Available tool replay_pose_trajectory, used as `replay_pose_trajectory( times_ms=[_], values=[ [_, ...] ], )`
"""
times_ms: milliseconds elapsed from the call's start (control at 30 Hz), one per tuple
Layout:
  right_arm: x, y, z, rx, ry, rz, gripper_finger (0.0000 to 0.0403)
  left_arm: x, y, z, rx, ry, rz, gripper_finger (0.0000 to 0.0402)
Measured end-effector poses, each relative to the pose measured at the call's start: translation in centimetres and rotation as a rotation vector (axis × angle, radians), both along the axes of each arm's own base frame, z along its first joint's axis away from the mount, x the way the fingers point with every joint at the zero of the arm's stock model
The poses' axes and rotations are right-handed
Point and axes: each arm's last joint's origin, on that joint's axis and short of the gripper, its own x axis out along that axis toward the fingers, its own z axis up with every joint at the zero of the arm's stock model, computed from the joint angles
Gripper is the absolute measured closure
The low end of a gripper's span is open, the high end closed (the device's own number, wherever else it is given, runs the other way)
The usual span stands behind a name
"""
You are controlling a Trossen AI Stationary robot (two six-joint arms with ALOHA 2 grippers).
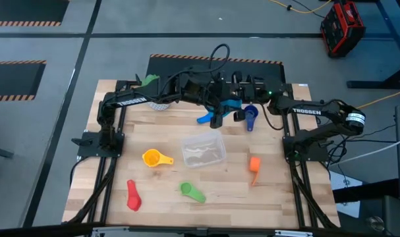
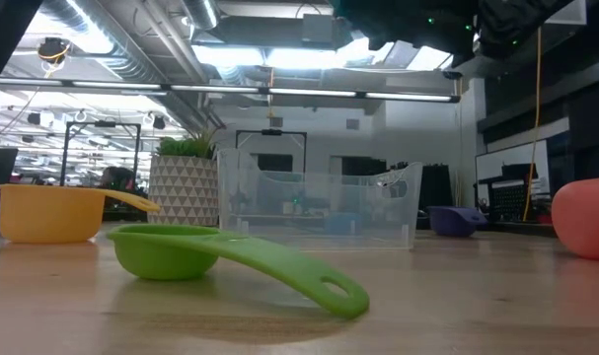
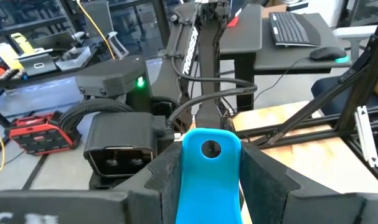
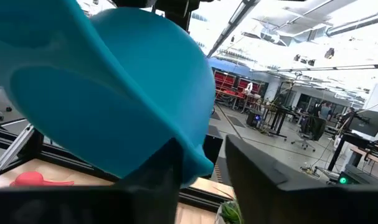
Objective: Nest measuring cups in basket
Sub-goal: Prepare the light blue measuring cup
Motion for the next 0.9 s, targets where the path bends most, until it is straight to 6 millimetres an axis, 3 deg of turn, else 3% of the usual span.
replay_pose_trajectory(
  times_ms=[233, 633, 900],
  values=[
    [0.0, 0.0, 0.0, 0.018, 0.001, 0.001, 0.0386, 0.0, 0.0, -0.1, 0.015, 0.013, 0.012, 0.0268],
    [0.0, -0.2, -0.1, 0.090, 0.018, -0.042, 0.0387, -0.7, 0.1, 0.1, 0.082, 0.037, 0.071, 0.0265],
    [0.0, -0.9, -1.1, 0.129, 0.096, -0.140, 0.0390, -4.2, -0.1, 1.9, 0.094, 0.105, 0.125, 0.0266]
  ],
)
